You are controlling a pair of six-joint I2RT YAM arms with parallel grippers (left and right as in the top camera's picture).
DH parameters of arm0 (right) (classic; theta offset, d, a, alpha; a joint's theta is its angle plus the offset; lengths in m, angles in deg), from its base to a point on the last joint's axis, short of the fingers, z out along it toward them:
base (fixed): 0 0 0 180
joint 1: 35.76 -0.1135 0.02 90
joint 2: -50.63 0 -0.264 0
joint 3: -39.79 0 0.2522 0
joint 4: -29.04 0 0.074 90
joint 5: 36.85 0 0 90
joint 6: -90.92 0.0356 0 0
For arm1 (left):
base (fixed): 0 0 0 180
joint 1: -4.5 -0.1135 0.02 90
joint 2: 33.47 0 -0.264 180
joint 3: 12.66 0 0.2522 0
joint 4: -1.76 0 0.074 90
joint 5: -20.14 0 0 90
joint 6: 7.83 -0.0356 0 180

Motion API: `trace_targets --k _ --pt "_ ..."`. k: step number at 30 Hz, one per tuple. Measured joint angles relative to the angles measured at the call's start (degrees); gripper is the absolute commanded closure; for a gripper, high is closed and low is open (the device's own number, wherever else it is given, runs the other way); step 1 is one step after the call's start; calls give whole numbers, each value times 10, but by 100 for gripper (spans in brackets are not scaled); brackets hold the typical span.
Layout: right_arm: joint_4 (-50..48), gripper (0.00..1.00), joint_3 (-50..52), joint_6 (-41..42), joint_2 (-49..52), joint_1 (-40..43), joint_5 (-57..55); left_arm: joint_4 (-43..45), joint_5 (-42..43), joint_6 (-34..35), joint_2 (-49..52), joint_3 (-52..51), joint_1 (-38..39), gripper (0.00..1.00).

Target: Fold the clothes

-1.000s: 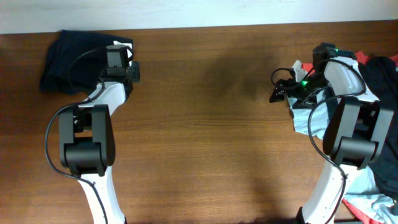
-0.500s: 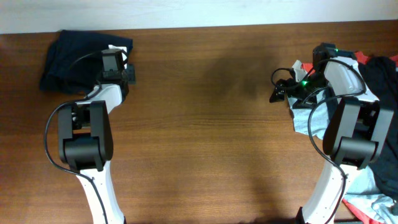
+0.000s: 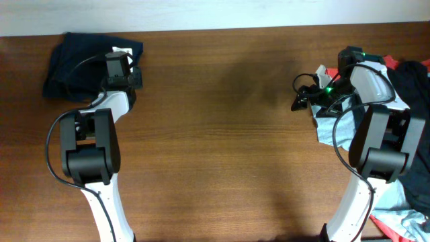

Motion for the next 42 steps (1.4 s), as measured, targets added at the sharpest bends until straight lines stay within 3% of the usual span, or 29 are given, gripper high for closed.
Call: trace_targets --k 9,11,16,26,36,42 --pt "0 2 0 0 0 0 0 -30 47 6 0 7 -10 91" --pt "0 1 0 0 0 0 0 -61 77 19 2 23 -11 71" --pt "0 1 0 0 0 0 0 -136 145 50 10 100 -10 1" --pt "0 1 0 0 0 0 0 -367 252 83 -13 277 2 1" --pt "0 1 0 0 0 0 0 -550 126 174 -183 301 -4 1" --pt "0 2 0 0 0 0 0 -578 96 188 -227 307 -14 1"
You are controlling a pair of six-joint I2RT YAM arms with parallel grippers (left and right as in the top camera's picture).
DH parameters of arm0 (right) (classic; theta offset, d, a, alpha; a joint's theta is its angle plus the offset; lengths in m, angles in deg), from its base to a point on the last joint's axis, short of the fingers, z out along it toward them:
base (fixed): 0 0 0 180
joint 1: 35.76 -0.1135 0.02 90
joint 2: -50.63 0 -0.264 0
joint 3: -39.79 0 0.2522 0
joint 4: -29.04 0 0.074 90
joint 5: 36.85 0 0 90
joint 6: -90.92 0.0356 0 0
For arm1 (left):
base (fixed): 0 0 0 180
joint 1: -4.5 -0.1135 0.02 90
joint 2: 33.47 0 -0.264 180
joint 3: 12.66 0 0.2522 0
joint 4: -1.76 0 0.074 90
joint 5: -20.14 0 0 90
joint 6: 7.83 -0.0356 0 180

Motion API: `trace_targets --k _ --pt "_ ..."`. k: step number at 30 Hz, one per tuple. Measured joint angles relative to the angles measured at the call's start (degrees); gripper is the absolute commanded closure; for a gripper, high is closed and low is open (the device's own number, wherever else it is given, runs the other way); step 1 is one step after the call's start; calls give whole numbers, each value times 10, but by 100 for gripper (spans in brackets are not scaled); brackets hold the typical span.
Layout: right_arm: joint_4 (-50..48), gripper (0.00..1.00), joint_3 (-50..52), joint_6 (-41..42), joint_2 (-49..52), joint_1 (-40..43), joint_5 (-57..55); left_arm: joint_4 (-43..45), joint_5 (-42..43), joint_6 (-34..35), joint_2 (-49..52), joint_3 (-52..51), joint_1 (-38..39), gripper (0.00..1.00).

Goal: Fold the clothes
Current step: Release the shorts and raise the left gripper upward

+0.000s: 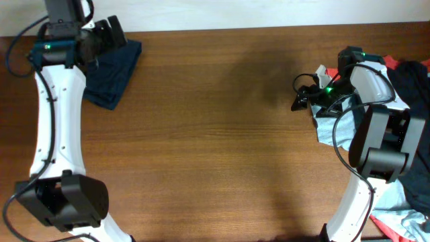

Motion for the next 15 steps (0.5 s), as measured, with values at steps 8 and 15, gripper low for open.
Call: trace_targets --k 8,15 --pt "0 1 0 0 0 0 0 -4 -6 6 2 0 1 1" --pt "0 1 0 0 0 0 0 -4 -6 6 2 0 1 1"
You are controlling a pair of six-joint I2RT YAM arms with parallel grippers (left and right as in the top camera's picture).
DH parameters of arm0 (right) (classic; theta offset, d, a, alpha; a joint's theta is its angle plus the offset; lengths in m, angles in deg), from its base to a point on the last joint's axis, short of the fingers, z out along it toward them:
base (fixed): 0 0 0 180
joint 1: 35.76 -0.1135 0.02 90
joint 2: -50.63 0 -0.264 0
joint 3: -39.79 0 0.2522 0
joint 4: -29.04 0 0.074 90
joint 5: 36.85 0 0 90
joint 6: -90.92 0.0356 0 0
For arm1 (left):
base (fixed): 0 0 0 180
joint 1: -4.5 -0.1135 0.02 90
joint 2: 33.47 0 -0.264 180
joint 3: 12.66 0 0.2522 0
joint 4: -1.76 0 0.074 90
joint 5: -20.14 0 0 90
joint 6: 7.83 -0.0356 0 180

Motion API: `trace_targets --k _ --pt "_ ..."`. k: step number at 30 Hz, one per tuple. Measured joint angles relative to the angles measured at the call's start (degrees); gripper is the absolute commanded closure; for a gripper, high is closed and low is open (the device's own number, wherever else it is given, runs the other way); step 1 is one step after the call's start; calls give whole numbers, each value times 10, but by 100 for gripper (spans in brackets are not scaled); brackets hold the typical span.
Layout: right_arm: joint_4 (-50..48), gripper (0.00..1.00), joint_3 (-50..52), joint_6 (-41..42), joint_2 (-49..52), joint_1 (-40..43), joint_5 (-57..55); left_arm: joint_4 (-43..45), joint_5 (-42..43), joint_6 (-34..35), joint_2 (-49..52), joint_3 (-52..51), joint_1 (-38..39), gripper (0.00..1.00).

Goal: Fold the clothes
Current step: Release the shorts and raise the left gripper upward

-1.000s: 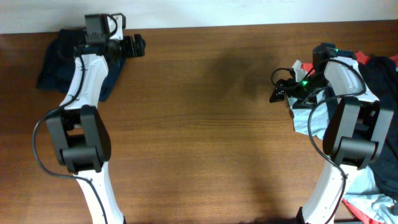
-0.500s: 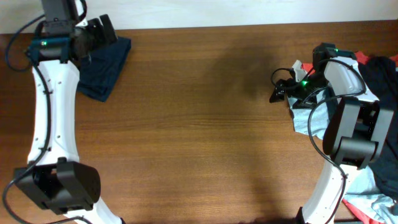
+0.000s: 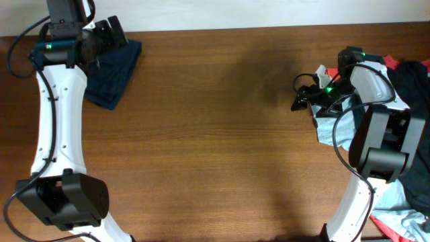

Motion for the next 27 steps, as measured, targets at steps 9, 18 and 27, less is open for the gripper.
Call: trace_targets --k 9,18,27 --pt "0 1 0 0 0 0 0 0 0 0 0 0 0 1" --pt "0 2 0 0 0 0 0 0 0 0 0 0 0 1" --pt "0 1 0 0 -17 -3 -2 0 0 0 0 0 0 1"
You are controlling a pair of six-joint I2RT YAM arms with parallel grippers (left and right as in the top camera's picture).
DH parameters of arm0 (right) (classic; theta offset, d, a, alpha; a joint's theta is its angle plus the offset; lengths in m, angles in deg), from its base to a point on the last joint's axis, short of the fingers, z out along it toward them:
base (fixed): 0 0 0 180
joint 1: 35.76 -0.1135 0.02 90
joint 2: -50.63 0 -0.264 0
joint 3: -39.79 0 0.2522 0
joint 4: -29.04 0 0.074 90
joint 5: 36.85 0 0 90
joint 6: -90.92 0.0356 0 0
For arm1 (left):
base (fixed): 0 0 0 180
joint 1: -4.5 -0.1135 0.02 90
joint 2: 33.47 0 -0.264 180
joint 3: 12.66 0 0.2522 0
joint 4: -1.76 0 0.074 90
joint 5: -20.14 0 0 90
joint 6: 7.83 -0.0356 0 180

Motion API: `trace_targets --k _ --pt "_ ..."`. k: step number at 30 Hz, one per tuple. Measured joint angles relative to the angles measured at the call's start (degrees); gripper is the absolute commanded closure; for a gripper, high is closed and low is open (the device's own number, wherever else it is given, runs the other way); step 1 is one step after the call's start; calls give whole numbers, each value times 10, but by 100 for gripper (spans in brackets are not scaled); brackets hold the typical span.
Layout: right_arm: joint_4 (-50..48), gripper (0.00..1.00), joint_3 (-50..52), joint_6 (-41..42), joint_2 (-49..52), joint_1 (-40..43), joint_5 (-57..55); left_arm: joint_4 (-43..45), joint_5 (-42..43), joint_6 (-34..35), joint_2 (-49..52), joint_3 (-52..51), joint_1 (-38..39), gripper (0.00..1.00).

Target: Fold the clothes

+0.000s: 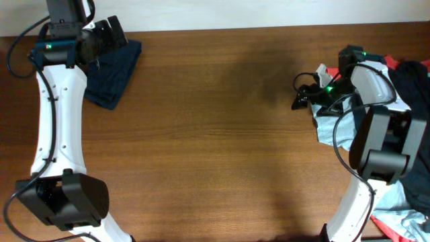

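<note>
A navy garment (115,72) lies flat as a folded rectangle at the table's back left. My left gripper (109,31) hovers at the garment's far edge. Its two dark fingers stand apart, with nothing seen between them. At the right, a pale blue garment (330,124) lies crumpled under my right arm. My right gripper (297,102) points left over the wood, just past that garment's edge. Its jaws are too small and dark to read.
A heap of clothes, dark (411,81), red (393,64) and light blue (403,222), fills the right edge of the table (215,148). The left arm's long white link runs down the left side. A white wall borders the back.
At first my left arm was tucked in, with its gripper on a crumpled navy garment at the back left. By 1.4 s ago the arm was stretched to the back-left corner and the garment lay flat and folded. Both have stayed so. The right arm has not moved.
</note>
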Motion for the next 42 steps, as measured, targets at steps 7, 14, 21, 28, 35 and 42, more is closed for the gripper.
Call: trace_targets --k 7,14,21,28,35,42 --pt "-4 1 0 0 -165 -17 -2 0 0 0 0 0 0 1" --pt "-4 1 -1 0 -332 -18 -1 0 -2 0 0 0 0 1" --pt "-2 1 -1 0 -448 -18 -2 0 -2 2 0 0 0 1" --pt "-2 1 -1 0 -575 -18 -2 0 -2 2 0 0 0 1" --pt "7 1 -1 0 -697 -18 -7 0 -2 2 0 0 0 1" --pt "25 1 12 -1 -817 -66 -22 0 -2 2 0 0 0 1"
